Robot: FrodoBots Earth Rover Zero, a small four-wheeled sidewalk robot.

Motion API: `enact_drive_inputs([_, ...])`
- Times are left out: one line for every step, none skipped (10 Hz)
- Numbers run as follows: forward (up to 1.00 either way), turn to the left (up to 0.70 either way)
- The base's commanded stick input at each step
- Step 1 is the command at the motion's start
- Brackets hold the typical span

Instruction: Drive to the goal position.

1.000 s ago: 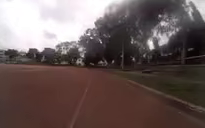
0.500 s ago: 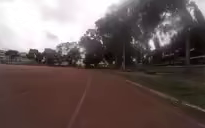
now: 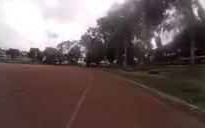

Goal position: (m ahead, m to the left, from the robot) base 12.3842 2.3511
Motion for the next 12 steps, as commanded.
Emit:
enact_drive_inputs([0.85, 0.0])
enact_drive_inputs([0.85, 0.0])
enact_drive_inputs([0.85, 0.0])
enact_drive_inputs([0.85, 0.0])
enact_drive_inputs([0.85, 0.0])
enact_drive_inputs([0.85, 0.0])
enact_drive_inputs([0.85, 0.0])
enact_drive_inputs([0.85, 0.0])
enact_drive_inputs([0.85, 0.0])
enact_drive_inputs([0.85, 0.0])
enact_drive_inputs([0.85, 0.0])
enact_drive_inputs([0.85, 0.0])
